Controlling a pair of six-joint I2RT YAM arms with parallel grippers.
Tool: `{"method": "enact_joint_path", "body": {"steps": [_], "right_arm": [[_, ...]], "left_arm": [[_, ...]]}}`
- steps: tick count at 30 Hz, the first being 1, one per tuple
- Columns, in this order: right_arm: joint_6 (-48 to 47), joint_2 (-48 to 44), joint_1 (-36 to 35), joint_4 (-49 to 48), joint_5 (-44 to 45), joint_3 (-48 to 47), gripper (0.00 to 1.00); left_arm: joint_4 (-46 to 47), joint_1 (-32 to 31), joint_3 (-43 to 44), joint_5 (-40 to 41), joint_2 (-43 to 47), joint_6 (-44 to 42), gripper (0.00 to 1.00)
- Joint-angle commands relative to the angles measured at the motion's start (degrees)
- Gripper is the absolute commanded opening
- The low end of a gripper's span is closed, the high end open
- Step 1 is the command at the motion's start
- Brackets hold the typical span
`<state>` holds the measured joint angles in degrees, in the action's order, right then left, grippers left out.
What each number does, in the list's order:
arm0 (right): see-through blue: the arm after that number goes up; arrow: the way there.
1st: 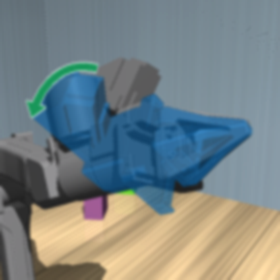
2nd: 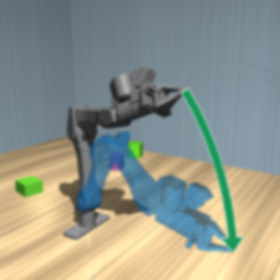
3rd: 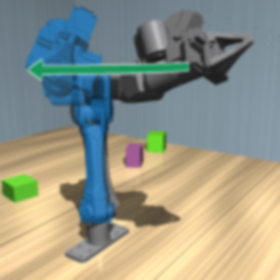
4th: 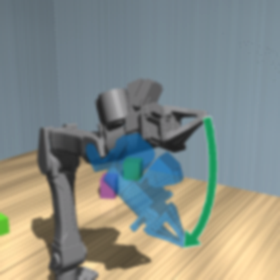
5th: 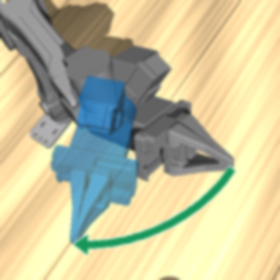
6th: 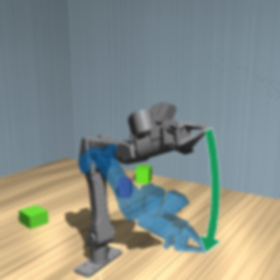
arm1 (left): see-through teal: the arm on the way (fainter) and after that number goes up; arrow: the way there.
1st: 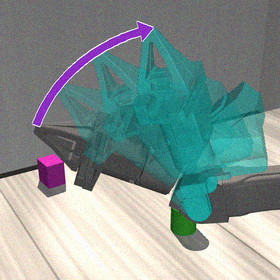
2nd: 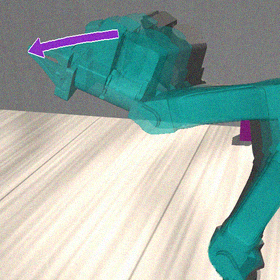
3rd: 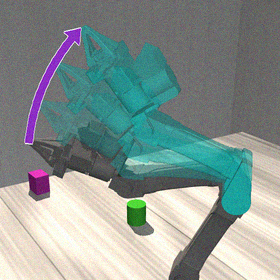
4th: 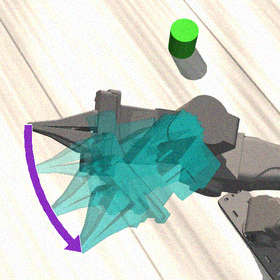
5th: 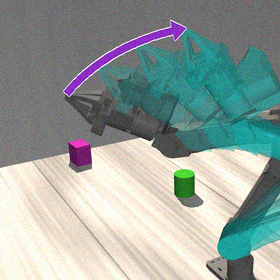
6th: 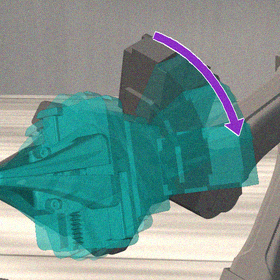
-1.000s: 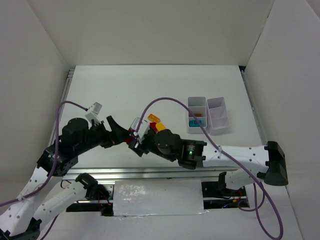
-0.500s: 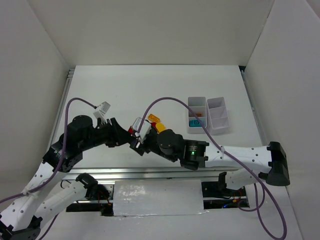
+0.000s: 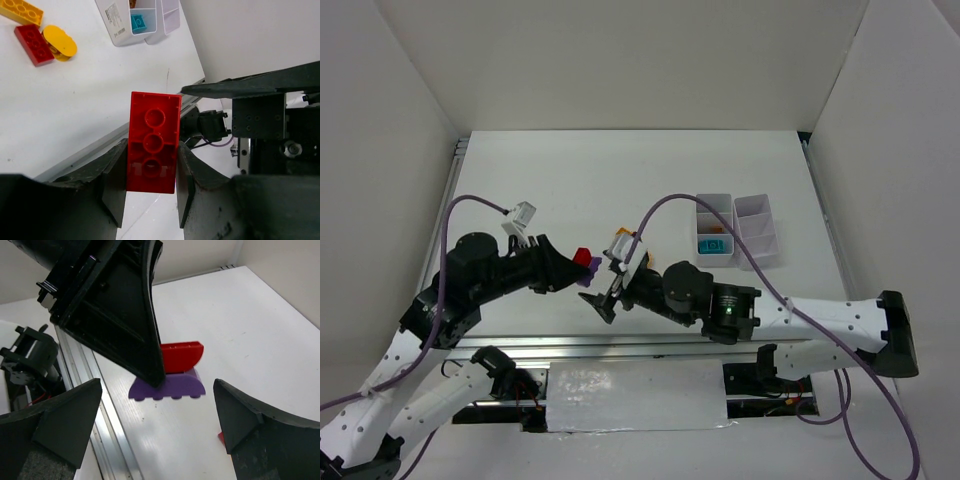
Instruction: Sort the legos into containers by color
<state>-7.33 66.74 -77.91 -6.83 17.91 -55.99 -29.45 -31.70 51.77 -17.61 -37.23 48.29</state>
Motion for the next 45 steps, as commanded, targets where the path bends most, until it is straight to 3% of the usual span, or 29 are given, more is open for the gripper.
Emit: {"method": "enact_joint_path", "body": {"steps": [1, 6, 9, 10, 14, 19, 28, 30, 32, 37, 42, 45], "right_arm": [[5.20, -5.56, 0.39, -0.74, -1.81, 1.75, 1.00], [16.61, -14.96, 4.42, 0.15, -7.44, 6.15, 1.00], [25.39, -18.75, 10.13, -0.55, -14.64, 7.30, 1.00], [27.18, -19.45, 13.54, -1.68, -22.66, 7.30, 1.00], [33.34, -17.44, 16.65, -3.98, -35.01, 4.41, 1.00], [34.14, -11.38, 16.65, -3.27, -39.79, -1.05, 0.94], [34.14, -9.26, 16.65, -6.00, -39.97, 0.35, 0.57], [33.88, -9.96, 16.74, -6.61, -40.15, 1.23, 0.35], [33.35, -10.66, 16.74, -6.70, -39.97, 1.84, 0.26], [33.61, -14.00, 18.14, -8.11, -41.46, 4.74, 0.33], [33.88, -14.71, 19.28, -8.11, -43.92, 5.45, 0.34], [33.61, -14.45, 19.64, -8.02, -46.12, 5.36, 0.50]], "left_arm": [[2.82, -0.03, 3.51, 1.08, 1.11, -3.02, 0.00], [4.57, -0.03, 4.40, -2.24, 1.28, -6.45, 0.00], [10.63, -0.11, 2.73, -10.39, 2.25, -7.60, 0.00], [13.25, -0.03, 1.94, -12.00, 2.43, -7.69, 0.00], [18.53, -0.03, 0.44, -19.38, 2.43, -6.99, 0.00], [23.74, -0.03, -1.32, -26.68, 1.64, -4.52, 0.00], [24.09, -0.03, -1.59, -27.48, 1.99, -4.34, 0.00], [23.65, -0.03, -1.32, -27.22, 1.90, -4.70, 0.00], [24.26, -0.11, -1.41, -27.39, 2.08, -4.53, 0.00], [26.55, -0.11, -2.11, -28.10, 3.13, -3.65, 0.00], [28.39, -0.03, -2.55, -29.15, 3.66, -2.68, 0.00], [29.01, -0.03, -2.46, -29.24, 4.10, -2.24, 0.00]]}}
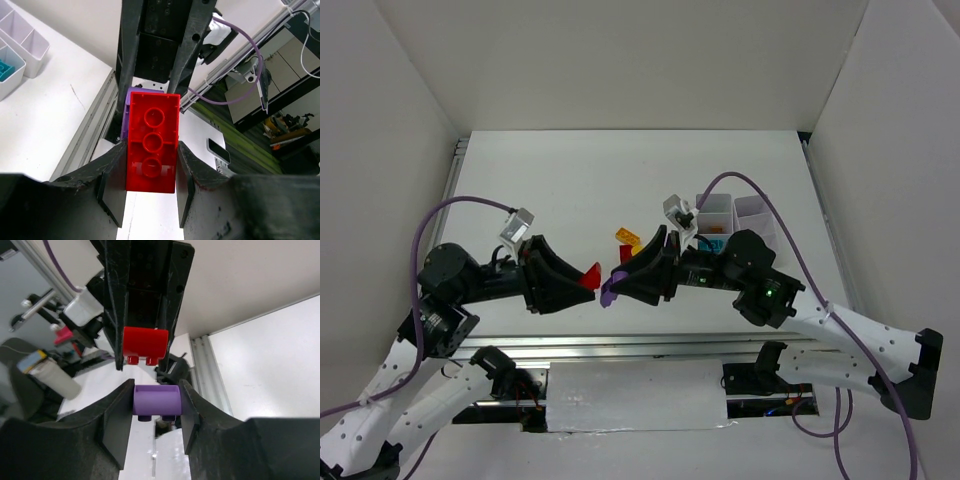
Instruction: Sort the legos into containers by color
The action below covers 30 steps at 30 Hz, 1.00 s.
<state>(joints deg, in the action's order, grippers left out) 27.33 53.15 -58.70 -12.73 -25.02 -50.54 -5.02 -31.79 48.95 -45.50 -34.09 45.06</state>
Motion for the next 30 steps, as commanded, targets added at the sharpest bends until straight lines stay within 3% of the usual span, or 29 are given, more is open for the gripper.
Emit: {"method": "enact_joint_path", "body": {"steps": [1, 3, 4, 5, 9, 14, 19, 22, 26, 30], "right_arm": [[-1.23, -0.76, 0.34, -2.12, -3.63, -0.17, 0.41], [-1.14, -0.94, 0.42, -2.82, -3.99, 0.18, 0.31], [-1.58, -1.29, 0.43, -2.39, -3.90, 0.10, 0.03], [-1.84, -1.55, 0.43, -1.69, -1.99, 0.09, 0.00], [-2.90, -3.31, 2.00, 2.79, 6.78, 0.45, 0.00], [0.71, -2.79, 10.52, 6.39, 10.94, 2.56, 0.00], [-3.77, 3.25, 16.67, 21.39, 36.92, -4.45, 0.00], [-7.02, 9.40, 23.52, 25.64, 43.18, -8.24, 0.00], [-13.25, 13.64, 31.51, 22.42, 49.53, -8.52, 0.00], [-17.48, 14.97, 38.03, 16.27, 47.09, -7.03, 0.00]], "left_arm": [[4.49, 0.06, 0.45, -1.35, 1.04, 1.08, 0.00], [4.49, 0.06, 0.53, -1.35, 1.04, 1.09, 0.00], [4.58, 0.06, 0.62, -1.35, 1.04, 0.91, 0.00], [4.05, 0.06, 0.80, -1.00, 1.04, 0.65, 0.00], [-3.22, 0.06, 2.99, 3.82, 1.30, -2.60, 0.00], [-14.38, 0.06, 7.12, 20.95, 1.31, -5.85, 0.00], [-28.35, 0.06, 12.13, 34.93, -1.42, -11.74, 0.00], [-32.23, 0.06, 12.67, 41.61, -1.07, -15.87, 0.00], [-34.53, 0.06, 9.60, 49.52, 1.82, -20.17, 0.00], [-32.17, 0.06, 5.20, 48.31, 4.46, -20.89, 0.00]]}}
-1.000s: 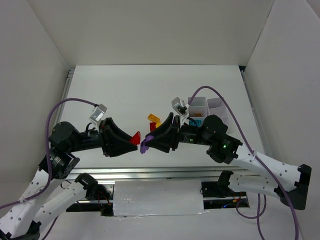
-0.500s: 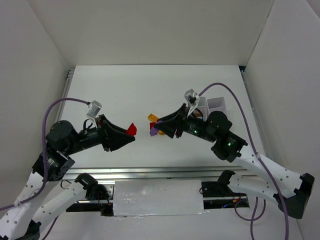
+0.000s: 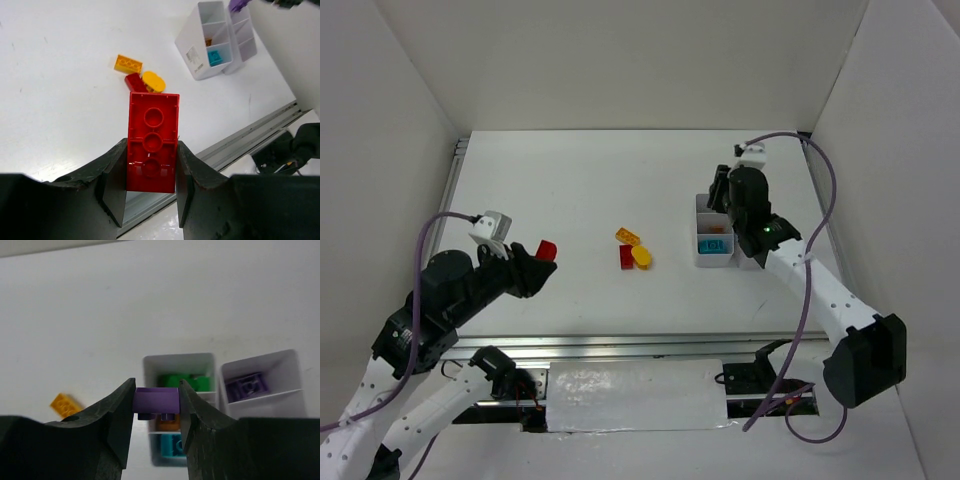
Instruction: Sort the legos into containers by color
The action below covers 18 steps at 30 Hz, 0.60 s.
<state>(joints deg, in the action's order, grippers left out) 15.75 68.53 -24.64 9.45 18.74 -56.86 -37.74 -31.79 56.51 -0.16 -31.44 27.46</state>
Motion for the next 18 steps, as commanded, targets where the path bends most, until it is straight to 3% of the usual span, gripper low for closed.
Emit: {"method": "enact_joint_path", "body": {"steps": [1, 8, 18], "right_arm": [[-6.95, -0.24, 6.43, -10.72, 2.62, 1.55, 0.00], [-10.64, 1.34, 15.85, -20.60, -7.73, 5.44, 0.00], [-11.18, 4.24, 20.86, -31.94, -14.61, 12.56, 0.00]], "left_arm": [[1.43, -0.02, -3.68, 2.63, 2.17, -3.03, 0.00], [3.28, 0.06, -4.48, -2.03, 2.96, -4.78, 0.00], [4.07, -0.02, -5.27, -5.02, 3.76, -5.31, 0.01]]}}
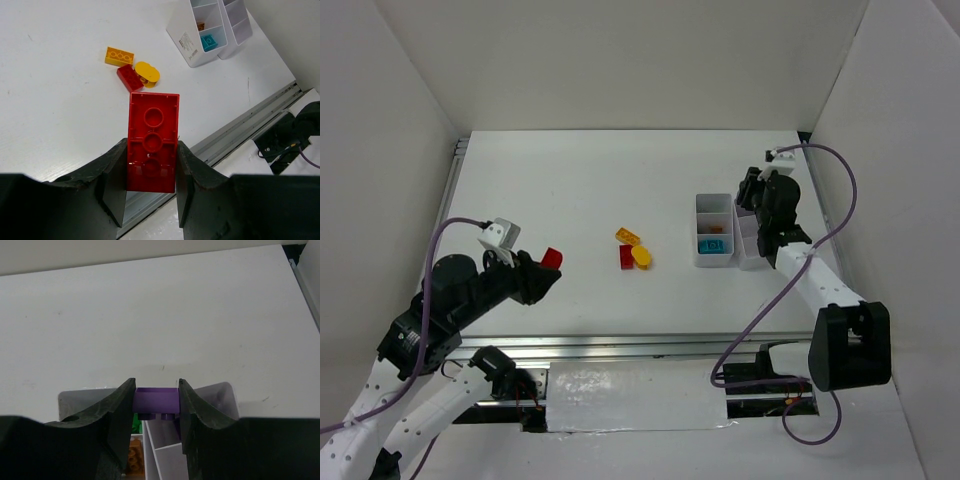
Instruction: Sort the legos into containers by color
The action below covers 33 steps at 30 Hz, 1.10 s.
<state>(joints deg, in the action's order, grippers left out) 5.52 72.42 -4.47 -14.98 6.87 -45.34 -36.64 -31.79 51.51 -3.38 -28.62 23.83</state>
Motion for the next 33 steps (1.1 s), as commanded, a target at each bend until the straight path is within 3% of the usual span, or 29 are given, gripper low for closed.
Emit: {"method": "enact_joint_path", "body": {"steps": [1, 19, 21, 23, 31, 33], "right_arm": [[-0.95, 0.52, 0.69, -7.60, -2.31, 1.22, 0.00], [1.95, 3.96, 1.74, -11.47, 2.62, 5.53, 0.11], [2.48, 3.95, 1.66, -11.38, 3.06, 5.53, 0.24], [2.65, 3.87, 1.66, -11.56, 2.79, 5.97, 0.24], [3.71, 3.69, 1.66, -11.47, 3.14, 6.32, 0.45], [4.06, 3.43, 1.66, -11.47, 3.41, 6.32, 0.58]], "left_arm": [[3.07, 0.06, -0.27, -1.98, 1.11, -1.77, 0.01], [3.33, 0.06, -0.35, -3.13, 1.90, -1.95, 0.03], [3.33, 0.06, -0.35, -3.13, 1.99, -1.95, 0.03], [3.33, -0.03, -0.35, -3.13, 2.08, -1.95, 0.03], [3.51, -0.02, -0.44, -3.21, 2.61, -2.04, 0.04], [3.42, -0.03, -0.35, -3.21, 2.61, -1.95, 0.05]]}}
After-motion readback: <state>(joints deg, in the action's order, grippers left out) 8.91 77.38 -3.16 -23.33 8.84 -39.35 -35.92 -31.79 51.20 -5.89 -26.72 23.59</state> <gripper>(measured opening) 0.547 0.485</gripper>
